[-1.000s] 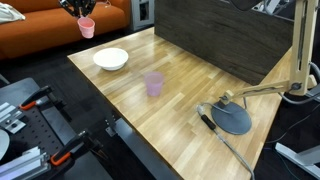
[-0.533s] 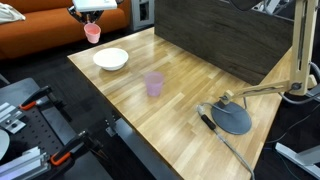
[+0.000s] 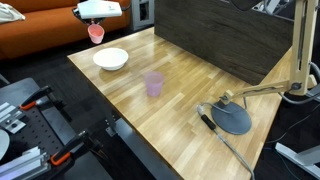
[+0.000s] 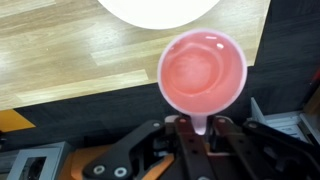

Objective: Flip the switch of the desk lamp. Pick up the light pink cup from the table and pour some of its water in the white dish.

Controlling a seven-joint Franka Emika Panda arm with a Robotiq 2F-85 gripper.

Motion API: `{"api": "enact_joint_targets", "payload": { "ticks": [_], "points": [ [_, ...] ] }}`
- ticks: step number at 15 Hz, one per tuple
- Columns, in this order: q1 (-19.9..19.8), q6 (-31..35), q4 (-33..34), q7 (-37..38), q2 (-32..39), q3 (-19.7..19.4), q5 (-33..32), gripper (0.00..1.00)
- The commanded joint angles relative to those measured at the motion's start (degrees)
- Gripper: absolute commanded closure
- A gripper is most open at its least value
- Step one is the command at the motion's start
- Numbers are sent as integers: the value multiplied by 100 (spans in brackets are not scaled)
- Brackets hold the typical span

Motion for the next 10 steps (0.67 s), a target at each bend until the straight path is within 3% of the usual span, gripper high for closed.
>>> {"api": "enact_joint_targets", "payload": {
  "ticks": [1,10],
  "points": [
    [-6,10,-87,-536,-122,-103,599,96],
    [-190,-107,-200,-1641,-176,-189,1658,96]
  ]
}}
